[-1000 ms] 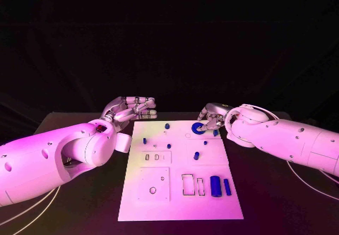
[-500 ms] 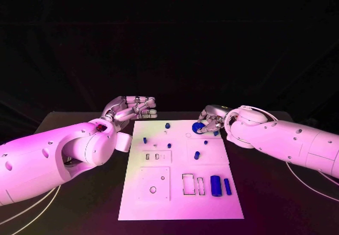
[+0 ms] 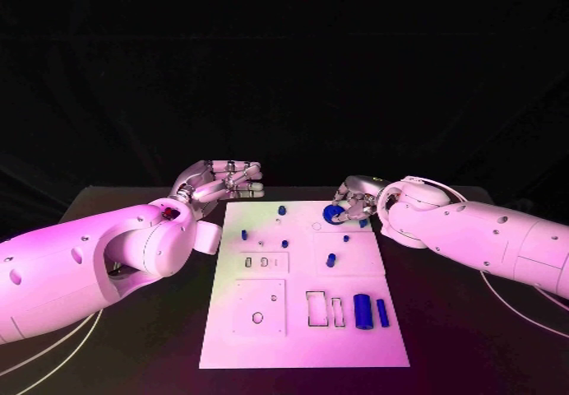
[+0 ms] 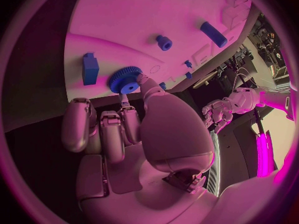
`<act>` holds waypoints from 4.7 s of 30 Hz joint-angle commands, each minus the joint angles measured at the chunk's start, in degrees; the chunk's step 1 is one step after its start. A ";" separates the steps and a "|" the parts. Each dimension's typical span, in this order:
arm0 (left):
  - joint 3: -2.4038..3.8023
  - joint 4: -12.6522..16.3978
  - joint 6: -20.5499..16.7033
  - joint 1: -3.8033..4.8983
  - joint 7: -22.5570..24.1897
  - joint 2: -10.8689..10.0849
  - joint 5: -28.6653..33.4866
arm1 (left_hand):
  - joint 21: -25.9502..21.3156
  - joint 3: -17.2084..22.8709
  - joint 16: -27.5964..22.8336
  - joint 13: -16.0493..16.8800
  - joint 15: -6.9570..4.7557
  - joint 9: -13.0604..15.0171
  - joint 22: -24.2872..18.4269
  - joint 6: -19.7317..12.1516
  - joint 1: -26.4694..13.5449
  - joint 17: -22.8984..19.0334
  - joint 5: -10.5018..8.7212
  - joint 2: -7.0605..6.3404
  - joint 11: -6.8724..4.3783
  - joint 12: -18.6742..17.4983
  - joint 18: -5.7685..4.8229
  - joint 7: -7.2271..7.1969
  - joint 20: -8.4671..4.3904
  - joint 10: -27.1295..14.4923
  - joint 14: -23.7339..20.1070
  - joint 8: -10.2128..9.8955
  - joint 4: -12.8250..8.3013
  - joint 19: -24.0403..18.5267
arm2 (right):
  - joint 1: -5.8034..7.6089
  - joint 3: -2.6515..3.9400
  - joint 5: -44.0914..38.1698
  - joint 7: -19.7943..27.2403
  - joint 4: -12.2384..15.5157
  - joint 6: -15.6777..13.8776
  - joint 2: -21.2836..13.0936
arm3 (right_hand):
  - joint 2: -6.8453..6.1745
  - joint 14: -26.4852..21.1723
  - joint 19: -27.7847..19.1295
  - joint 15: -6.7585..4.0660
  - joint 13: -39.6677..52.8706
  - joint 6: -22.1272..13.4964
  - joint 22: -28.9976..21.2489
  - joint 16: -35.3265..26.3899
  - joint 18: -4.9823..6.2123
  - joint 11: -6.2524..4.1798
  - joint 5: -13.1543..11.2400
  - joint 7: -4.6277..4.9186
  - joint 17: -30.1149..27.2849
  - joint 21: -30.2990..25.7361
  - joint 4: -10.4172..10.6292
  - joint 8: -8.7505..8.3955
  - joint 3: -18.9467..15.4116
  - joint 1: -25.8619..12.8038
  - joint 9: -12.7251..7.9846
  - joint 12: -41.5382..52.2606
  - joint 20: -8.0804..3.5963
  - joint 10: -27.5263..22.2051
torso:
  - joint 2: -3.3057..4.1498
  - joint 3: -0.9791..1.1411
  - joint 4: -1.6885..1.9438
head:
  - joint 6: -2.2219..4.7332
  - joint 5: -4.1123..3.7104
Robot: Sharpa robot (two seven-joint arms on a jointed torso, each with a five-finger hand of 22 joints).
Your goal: Assemble the parts on the task board
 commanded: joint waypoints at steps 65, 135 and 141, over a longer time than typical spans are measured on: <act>0.03 0.30 0.86 0.08 0.04 0.54 0.20 | -0.24 -0.07 -0.52 -0.06 0.16 -0.07 -0.14 -0.18 -0.32 0.13 0.03 -0.09 0.01 0.01 0.71 0.32 -0.16 -0.20 -0.27 -0.31 -0.21 -0.42 | -1.38 -0.25 -11.56 -3.59 3.62 -9.77 10.60 | 0.38 6.08 0.29 -0.94 2.25 3.91 2.23 0.23 -0.66 -1.56 0.84 -1.38 15.09 1.12 -2.35 2.07 6.97 0.03 0.21 -0.47 -1.01 0.38 | 0.09 0.03 0.06 | -0.43 1.28; 0.03 -0.24 0.62 0.08 -0.75 0.54 0.20 | -0.34 0.01 -0.74 -0.08 0.20 -0.08 -0.24 -0.28 -0.17 0.14 0.02 -0.12 0.03 -0.02 0.69 0.37 -0.12 -0.32 -0.40 -0.34 -0.41 -0.53 | -2.89 -0.40 -6.57 -2.03 0.49 -6.43 10.93 | -1.11 6.08 -0.50 0.58 -0.91 0.34 1.67 0.23 -0.32 0.11 2.87 0.30 15.09 -0.66 2.96 -2.79 4.26 -9.71 -1.77 -3.16 0.43 -2.56 | 0.08 0.02 0.01 | -0.26 1.33; 0.03 -0.33 0.64 0.08 -0.76 0.49 0.20 | -0.34 0.01 -0.74 -0.08 0.20 -0.08 -0.24 -0.28 -0.17 0.14 0.02 -0.12 0.03 -0.02 0.69 0.37 -0.12 -0.32 -0.40 -0.34 -0.41 -0.53 | -2.89 -0.40 -6.80 -2.33 0.98 -6.71 10.12 | -1.10 6.08 -0.48 0.57 -0.83 0.39 1.70 0.23 -0.32 0.09 2.91 0.28 15.09 -0.64 2.99 -2.77 4.24 -9.74 -1.76 -3.10 0.43 -2.48 | 0.07 0.06 0.04 | -0.26 1.27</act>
